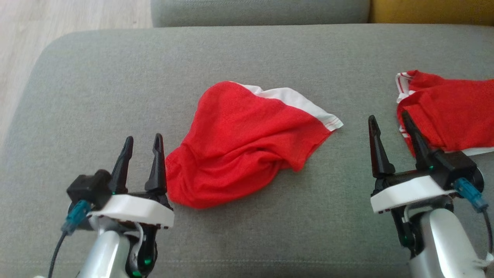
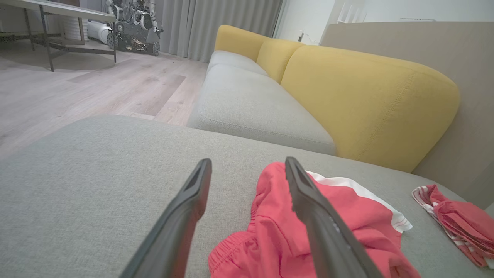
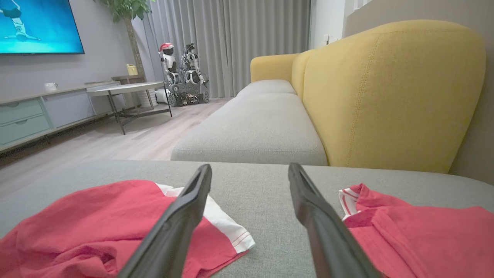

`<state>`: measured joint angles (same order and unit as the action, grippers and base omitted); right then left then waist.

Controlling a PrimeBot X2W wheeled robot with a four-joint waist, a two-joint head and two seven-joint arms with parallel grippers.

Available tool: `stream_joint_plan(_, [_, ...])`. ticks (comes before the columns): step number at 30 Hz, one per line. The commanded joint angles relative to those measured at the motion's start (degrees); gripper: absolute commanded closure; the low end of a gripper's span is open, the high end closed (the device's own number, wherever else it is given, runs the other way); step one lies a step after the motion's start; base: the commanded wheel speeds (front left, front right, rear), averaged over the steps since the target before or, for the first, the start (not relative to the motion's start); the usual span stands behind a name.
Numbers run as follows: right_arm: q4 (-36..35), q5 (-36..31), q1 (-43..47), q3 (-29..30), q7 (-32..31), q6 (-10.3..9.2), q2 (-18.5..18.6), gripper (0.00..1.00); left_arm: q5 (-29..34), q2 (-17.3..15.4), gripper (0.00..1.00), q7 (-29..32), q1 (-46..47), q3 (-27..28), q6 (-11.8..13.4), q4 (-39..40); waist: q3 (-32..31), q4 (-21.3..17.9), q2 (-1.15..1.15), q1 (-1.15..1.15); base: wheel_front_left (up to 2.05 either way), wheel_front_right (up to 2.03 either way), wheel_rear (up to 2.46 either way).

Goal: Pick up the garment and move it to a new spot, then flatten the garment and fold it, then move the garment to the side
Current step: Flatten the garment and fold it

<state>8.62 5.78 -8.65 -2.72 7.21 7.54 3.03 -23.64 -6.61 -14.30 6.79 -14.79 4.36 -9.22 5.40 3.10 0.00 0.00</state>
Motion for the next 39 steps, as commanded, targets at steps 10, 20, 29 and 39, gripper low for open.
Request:
stream_joint_plan(10, [5.81, 0.65, -8.97, -2.67, -8.01, -0.05, 2.49, 0.0, 3.64, 2.11, 0.0, -0.69, 3.09, 5.61, -3.42, 1.95, 5.52, 2.95, 0.0, 0.0, 0.0, 0.0, 0.0])
stream_joint_plan(20, [20.66, 5.18, -18.71, -8.61, -12.29, -0.05, 9.53, 0.0, 4.53, 3.5, 0.0, -0.69, 5.59, 5.88, -5.68, 0.63, 9.38, 6.02, 0.0, 0.0, 0.0, 0.0, 0.0])
stream_joint_plan(29, [26.79, 11.2, -22.77, -14.81, -14.4, -0.05, 12.83, 0.0, 4.36, 3.7, 0.0, -0.7, 6.31, 5.97, -6.09, -0.09, 10.19, 7.13, 0.0, 0.0, 0.0, 0.0, 0.0])
stream_joint_plan(39, [29.86, 15.89, -26.17, -22.3, -13.16, -0.05, 16.18, 1.0, 3.56, 3.72, 0.0, -0.7, 6.81, 5.19, -5.39, -0.22, 10.12, 7.31, 0.0, 0.0, 0.0, 0.0, 0.0])
